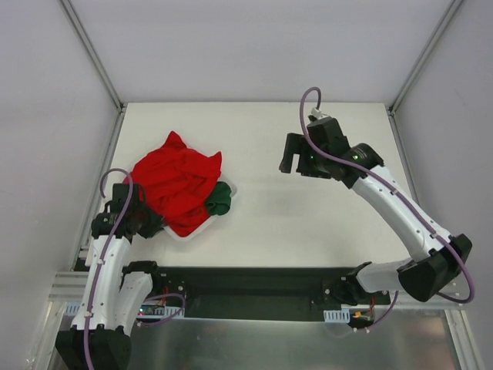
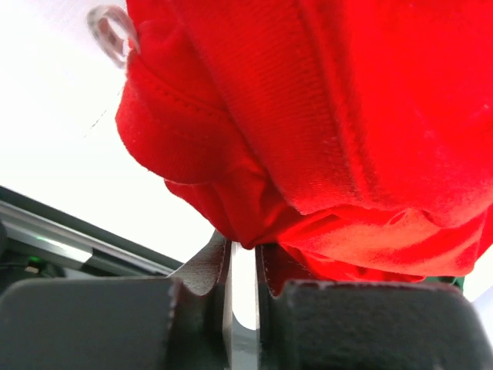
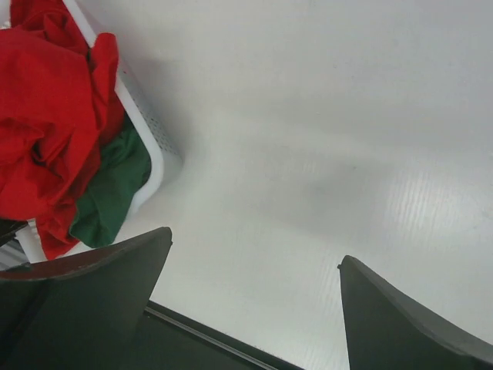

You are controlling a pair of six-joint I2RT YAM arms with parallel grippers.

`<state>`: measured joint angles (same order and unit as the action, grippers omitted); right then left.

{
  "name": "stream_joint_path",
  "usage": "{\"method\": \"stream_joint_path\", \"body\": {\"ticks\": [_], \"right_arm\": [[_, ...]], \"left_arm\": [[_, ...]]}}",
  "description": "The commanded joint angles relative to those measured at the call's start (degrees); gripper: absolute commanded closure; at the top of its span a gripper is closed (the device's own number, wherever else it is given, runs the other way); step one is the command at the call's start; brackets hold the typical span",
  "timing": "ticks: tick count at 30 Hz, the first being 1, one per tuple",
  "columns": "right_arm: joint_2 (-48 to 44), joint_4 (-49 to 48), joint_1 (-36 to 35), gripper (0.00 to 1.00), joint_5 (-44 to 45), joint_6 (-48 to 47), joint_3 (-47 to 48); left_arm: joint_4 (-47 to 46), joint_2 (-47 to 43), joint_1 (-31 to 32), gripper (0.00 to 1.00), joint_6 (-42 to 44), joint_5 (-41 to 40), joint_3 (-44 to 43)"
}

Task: Fold and stack the t-shirts

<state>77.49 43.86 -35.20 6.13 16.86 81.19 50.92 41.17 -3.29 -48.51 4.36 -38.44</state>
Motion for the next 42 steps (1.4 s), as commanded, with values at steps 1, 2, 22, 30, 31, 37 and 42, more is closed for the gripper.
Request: {"method": "stream_joint_path", "body": {"ticks": [1, 2, 22, 30, 31, 37, 42], "right_arm": [[-2.2, 2.5, 2.5, 0.04, 2.6, 2.1, -2.3], [-2.1, 3.1, 2.9, 0.04, 2.5, 2.0, -2.1], [-2.3, 7.0, 8.8, 0.04, 5.0, 0.8, -0.2], [-3.6, 9.1, 11.2, 0.04, 7.1, 0.0, -1.1], [-3.7, 9.1, 11.5, 0.04, 7.4, 0.0, -1.3], [-3.1, 10.0, 14.4, 0.04, 7.0, -1.3, 0.6], [-1.3, 10.1, 15.7, 0.04, 7.9, -3.6, 3.7]], "left_arm": [[-1.5, 2.9, 0.5, 1.0, -9.2, -6.8, 2.0], [-1.6, 2.9, 0.5, 1.0, -11.1, -8.0, 2.3], [-8.5, 21.7, 2.5, 1.0, -40.0, -28.4, -11.3], [-17.4, 46.8, 3.1, 1.0, -27.5, -28.4, -30.5], [-17.5, 49.0, 3.1, 1.0, -27.1, -27.1, -34.3], [-17.6, 66.5, 3.1, 1.0, -27.0, -24.4, -48.3], [-17.5, 76.6, 4.5, 1.0, -23.7, -21.5, -62.9]]}}
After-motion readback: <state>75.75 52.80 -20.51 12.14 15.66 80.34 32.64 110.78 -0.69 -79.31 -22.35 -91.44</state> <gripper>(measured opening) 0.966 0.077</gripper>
